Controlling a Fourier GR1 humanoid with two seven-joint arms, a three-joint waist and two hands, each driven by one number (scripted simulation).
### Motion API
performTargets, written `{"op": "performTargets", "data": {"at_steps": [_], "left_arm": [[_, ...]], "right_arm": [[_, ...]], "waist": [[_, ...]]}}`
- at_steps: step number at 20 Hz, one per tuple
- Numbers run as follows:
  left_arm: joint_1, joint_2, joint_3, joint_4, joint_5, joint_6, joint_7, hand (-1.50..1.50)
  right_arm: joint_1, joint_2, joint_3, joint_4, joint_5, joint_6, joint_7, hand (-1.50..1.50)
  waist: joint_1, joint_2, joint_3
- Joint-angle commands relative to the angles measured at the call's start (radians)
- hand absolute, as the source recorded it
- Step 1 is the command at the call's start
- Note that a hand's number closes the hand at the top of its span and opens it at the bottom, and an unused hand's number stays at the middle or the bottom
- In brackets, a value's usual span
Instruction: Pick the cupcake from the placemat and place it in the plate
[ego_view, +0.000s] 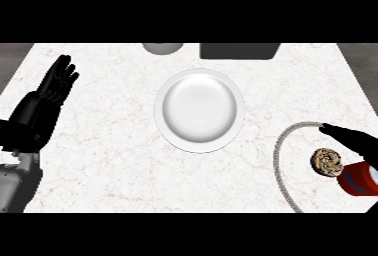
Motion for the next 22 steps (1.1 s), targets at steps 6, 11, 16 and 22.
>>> {"op": "performTargets", "data": {"at_steps": [6,11,16,22], "left_arm": [[0.076,-0.048,0.005,-0.076,-0.062,-0.008,-0.008,0.0],[-0.013,-0.058,0.028,-0.081,-0.066,-0.005,0.095,0.0],[-0.054,-0.091,0.066,0.03,-0.088,-0.044,0.034,0.0],[-0.038,-0.125,0.07,-0.034,-0.121,-0.061,0.07,0.0]], "right_arm": [[-0.111,0.126,0.024,0.126,0.165,0.103,0.097,-1.5],[-0.137,0.157,0.032,0.201,0.268,0.139,0.116,-1.5],[-0.068,0.243,0.035,0.233,0.379,0.099,0.11,-1.5],[-0.149,0.339,0.014,0.38,0.463,0.143,0.036,-1.5]], "waist": [[0.008,0.001,0.002],[0.003,0.001,0.003],[-0.006,0.001,0.002],[-0.001,0.001,0.002]]}}
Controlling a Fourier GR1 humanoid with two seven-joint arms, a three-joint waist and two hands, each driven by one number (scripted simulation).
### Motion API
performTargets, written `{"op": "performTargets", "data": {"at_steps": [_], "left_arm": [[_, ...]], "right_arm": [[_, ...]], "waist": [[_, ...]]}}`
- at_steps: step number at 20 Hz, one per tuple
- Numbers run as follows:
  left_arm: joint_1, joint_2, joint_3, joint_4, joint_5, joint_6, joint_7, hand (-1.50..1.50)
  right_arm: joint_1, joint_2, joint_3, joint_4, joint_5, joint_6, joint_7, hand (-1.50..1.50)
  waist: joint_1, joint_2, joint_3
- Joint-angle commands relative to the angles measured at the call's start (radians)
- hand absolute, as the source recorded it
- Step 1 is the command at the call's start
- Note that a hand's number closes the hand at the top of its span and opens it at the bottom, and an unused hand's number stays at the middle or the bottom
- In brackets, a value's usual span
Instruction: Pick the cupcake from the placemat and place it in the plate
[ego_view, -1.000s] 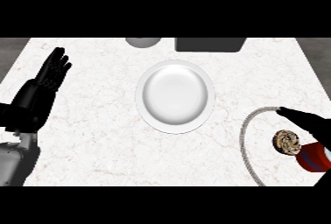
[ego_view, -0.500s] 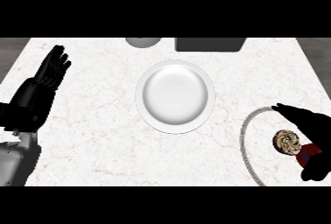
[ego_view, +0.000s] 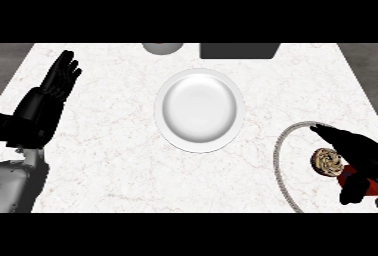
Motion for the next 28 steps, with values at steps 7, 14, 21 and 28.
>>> {"op": "performTargets", "data": {"at_steps": [7,14,21,28], "left_arm": [[0.037,-0.053,0.021,-0.07,-0.055,-0.002,0.043,0.0],[0.027,-0.097,0.006,-0.016,-0.09,-0.011,0.004,0.0],[-0.029,-0.026,0.103,0.06,-0.034,-0.08,-0.005,0.0],[0.088,-0.019,0.13,-0.003,-0.04,-0.044,-0.001,0.0]], "right_arm": [[0.007,0.127,-0.007,0.172,0.163,-0.03,-0.094,-1.5],[-0.025,0.14,-0.06,0.311,0.203,-0.116,-0.232,1.5],[-0.01,0.227,-0.096,0.256,0.297,-0.362,-0.148,1.5],[0.273,0.278,-0.264,0.117,0.319,-0.504,0.286,1.5]], "waist": [[0.002,-0.001,0.0],[-0.003,-0.001,0.0],[-0.015,-0.002,-0.001],[-0.106,-0.028,-0.007]]}}
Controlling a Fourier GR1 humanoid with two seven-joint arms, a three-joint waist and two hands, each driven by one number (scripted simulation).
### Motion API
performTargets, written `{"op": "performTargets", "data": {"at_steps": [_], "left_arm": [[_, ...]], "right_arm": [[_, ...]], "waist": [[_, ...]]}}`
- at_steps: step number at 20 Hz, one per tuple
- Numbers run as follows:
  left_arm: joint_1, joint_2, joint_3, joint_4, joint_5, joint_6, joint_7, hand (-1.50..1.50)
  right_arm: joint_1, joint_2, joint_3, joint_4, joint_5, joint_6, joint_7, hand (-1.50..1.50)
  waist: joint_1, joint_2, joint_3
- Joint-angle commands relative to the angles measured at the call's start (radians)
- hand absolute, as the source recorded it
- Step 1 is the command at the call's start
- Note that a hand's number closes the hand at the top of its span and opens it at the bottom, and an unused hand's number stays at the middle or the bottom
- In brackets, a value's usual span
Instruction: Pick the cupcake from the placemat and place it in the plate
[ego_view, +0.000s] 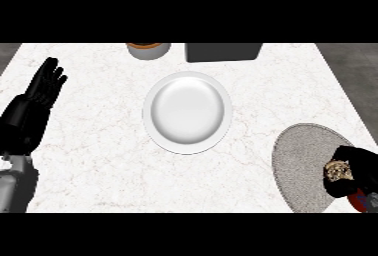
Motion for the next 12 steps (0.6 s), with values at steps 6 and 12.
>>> {"op": "performTargets", "data": {"at_steps": [6,12], "left_arm": [[0.04,-0.033,-0.033,-0.047,-0.02,0.012,0.002,0.0],[-0.003,0.003,-0.003,-0.038,0.015,-0.031,0.022,0.0]], "right_arm": [[0.342,0.138,0.052,-0.555,0.158,-0.141,0.368,1.5],[0.39,0.176,0.198,-0.954,0.24,-0.072,0.435,1.5]], "waist": [[0.013,0.012,0.017],[0.043,0.018,0.018]]}}
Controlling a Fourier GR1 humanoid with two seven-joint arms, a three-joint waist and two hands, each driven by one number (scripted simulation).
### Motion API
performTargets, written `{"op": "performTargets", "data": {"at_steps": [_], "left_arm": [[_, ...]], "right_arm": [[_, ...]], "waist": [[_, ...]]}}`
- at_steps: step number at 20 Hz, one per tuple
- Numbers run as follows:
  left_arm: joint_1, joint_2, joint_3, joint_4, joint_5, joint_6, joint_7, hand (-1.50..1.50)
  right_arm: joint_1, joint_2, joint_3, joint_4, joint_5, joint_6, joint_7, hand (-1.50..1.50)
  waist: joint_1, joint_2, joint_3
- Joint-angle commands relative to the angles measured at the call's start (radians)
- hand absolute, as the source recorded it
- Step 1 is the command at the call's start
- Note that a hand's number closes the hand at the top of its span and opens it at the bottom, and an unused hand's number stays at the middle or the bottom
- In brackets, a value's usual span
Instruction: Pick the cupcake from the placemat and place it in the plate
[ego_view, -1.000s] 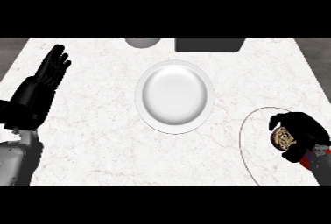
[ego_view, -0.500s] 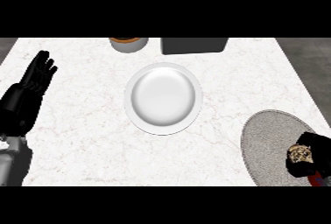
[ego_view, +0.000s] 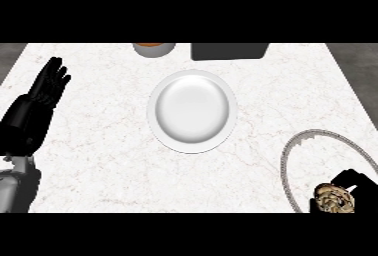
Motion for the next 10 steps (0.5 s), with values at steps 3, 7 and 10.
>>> {"op": "performTargets", "data": {"at_steps": [3,7,10], "left_arm": [[0.022,0.006,-0.016,-0.029,-0.004,-0.029,0.0,0.0],[-0.053,-0.047,-0.042,0.03,-0.05,0.02,-0.025,0.0],[-0.051,0.004,0.007,0.041,0.001,-0.045,-0.016,0.0]], "right_arm": [[-0.057,0.1,0.17,-0.253,0.1,0.001,0.06,1.5],[-0.155,0.162,0.276,-0.353,0.153,0.09,0.123,1.5],[-0.34,0.26,0.354,-0.285,0.213,0.189,0.202,1.5]], "waist": [[0.043,0.008,0.003],[0.039,0.012,0.003],[0.053,0.014,0.003]]}}
